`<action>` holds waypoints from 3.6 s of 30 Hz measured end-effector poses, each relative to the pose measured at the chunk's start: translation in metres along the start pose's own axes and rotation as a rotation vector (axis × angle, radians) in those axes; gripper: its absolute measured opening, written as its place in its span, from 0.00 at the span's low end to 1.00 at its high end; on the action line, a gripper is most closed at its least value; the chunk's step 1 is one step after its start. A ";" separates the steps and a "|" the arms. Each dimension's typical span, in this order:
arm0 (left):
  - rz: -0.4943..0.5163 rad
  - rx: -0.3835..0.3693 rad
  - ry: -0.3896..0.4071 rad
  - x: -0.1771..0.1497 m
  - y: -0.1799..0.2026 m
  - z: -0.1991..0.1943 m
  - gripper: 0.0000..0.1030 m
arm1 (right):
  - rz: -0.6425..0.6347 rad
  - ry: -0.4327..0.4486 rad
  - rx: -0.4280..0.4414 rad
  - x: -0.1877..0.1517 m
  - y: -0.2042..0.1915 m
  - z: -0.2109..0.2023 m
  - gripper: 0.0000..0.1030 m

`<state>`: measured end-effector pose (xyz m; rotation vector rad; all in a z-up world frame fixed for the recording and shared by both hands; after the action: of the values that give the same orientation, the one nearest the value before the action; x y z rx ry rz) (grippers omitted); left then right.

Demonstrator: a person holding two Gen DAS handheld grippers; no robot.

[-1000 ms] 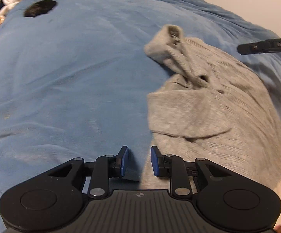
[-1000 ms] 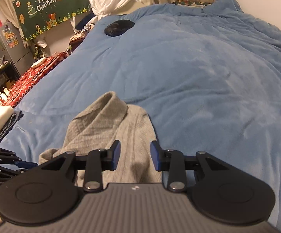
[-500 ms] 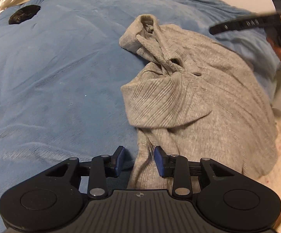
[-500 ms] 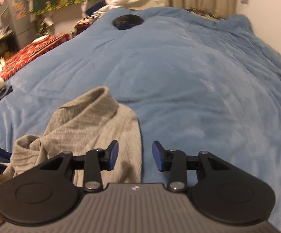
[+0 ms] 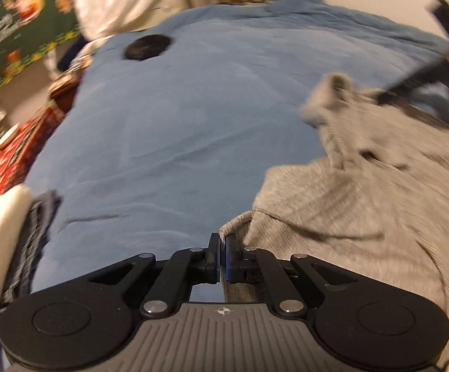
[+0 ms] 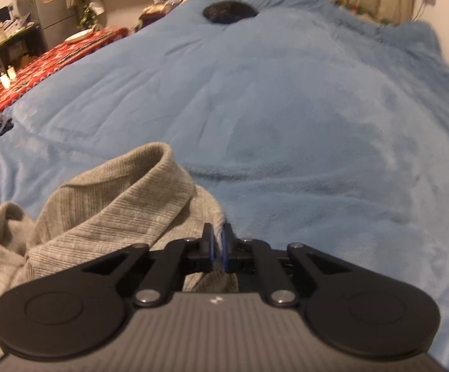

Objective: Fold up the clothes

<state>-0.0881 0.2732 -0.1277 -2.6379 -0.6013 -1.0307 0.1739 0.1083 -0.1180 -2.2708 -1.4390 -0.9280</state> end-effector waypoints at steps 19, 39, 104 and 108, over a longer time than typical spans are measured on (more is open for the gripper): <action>-0.046 0.331 0.265 0.169 -0.047 0.035 0.03 | 0.041 0.266 -0.233 0.140 0.033 -0.083 0.03; -0.291 0.132 -0.031 0.171 -0.101 0.146 0.37 | 0.191 0.186 -0.162 0.126 0.057 0.038 0.46; -0.318 -0.149 0.109 -0.062 -0.027 -0.004 0.24 | 0.048 0.161 -0.319 -0.146 -0.128 -0.147 0.48; -0.321 -0.122 0.100 -0.061 -0.024 0.002 0.13 | -0.017 0.124 -0.329 -0.147 -0.130 -0.130 0.36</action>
<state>-0.1385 0.2778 -0.1692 -2.6270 -0.9922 -1.3182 -0.0308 -0.0068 -0.1290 -2.3754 -1.3363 -1.3733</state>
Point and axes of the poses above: each gripper's, at about its wrist camera, not at the fingertips, and z roughly the way its jaws point, y to its right, x to its top, the point moved 2 cm from there along z, roughly the way its jaws point, and after that the axes turned 8 degrees about -z, right-handed, at the moved point
